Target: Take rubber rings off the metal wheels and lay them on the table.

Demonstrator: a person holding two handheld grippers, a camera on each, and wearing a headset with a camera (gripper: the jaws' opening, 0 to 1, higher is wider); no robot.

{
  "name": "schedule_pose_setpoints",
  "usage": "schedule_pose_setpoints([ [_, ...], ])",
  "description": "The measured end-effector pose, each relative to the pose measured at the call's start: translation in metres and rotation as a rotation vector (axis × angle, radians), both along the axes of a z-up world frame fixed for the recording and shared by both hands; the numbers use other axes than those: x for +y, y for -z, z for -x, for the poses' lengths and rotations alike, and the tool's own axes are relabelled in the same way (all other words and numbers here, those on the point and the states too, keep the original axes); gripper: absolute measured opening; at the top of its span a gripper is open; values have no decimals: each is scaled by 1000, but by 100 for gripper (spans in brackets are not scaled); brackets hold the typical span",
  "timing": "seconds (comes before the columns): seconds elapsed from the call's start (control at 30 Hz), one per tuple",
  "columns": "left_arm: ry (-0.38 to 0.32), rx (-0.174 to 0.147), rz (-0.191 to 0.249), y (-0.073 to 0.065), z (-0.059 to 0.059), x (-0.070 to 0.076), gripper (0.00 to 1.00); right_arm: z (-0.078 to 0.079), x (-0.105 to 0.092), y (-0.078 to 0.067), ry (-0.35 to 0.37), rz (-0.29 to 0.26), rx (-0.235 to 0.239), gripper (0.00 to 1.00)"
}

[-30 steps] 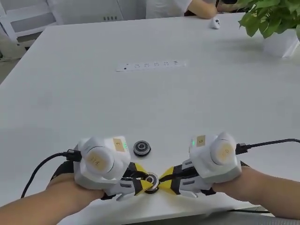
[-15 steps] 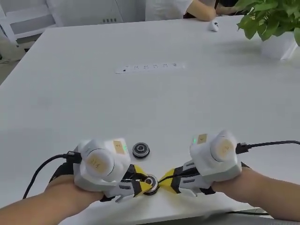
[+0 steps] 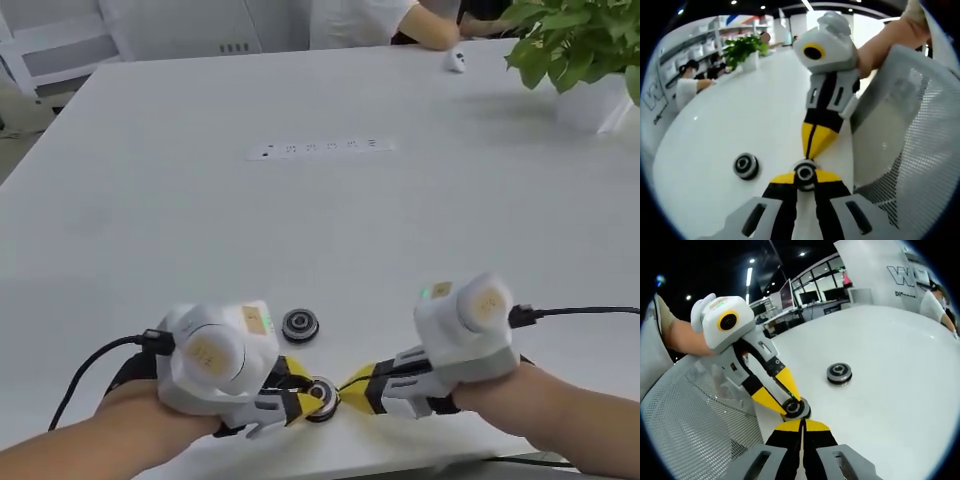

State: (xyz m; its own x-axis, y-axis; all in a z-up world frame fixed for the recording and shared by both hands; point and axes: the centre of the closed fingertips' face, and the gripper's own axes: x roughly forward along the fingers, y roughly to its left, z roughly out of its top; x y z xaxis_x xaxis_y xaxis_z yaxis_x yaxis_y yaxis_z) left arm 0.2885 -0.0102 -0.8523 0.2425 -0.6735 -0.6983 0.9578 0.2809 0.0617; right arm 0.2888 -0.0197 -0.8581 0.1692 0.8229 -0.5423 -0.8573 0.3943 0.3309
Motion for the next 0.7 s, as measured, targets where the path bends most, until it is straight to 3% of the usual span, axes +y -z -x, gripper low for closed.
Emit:
schedule_pose_setpoints([
  [0.2,-5,-4,-4,0,0,0,12,-2,2,-5,39,-51,41,0],
  [0.7,-20,-11,-11,0,0,-1,12,-1,5,-8,48,-88,70,0],
])
